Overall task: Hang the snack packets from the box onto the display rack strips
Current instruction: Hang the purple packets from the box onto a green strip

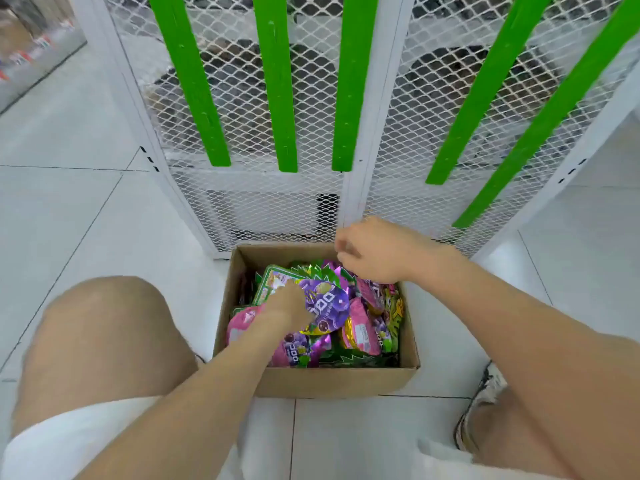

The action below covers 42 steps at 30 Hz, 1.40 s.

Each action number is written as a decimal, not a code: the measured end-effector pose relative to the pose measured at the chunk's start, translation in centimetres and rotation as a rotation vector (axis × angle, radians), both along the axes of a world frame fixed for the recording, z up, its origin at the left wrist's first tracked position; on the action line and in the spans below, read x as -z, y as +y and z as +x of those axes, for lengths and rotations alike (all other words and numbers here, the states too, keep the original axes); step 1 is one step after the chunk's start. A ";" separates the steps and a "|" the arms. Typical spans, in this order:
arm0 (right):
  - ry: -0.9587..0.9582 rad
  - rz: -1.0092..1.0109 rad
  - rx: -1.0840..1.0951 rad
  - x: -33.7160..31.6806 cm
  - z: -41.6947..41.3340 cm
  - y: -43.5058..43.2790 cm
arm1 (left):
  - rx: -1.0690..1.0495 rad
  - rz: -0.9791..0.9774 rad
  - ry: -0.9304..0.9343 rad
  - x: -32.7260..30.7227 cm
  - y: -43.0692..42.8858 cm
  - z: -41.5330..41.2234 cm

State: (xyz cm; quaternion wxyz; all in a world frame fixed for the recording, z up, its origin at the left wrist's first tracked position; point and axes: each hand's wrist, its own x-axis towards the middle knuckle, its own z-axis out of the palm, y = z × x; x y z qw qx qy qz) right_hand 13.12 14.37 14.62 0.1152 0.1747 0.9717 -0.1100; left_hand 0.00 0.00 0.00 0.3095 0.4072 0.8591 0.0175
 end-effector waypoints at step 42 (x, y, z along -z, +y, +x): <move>0.271 -0.762 0.445 -1.1 20.7 13.9 | -0.228 0.676 -0.500 -15.7 12.0 14.3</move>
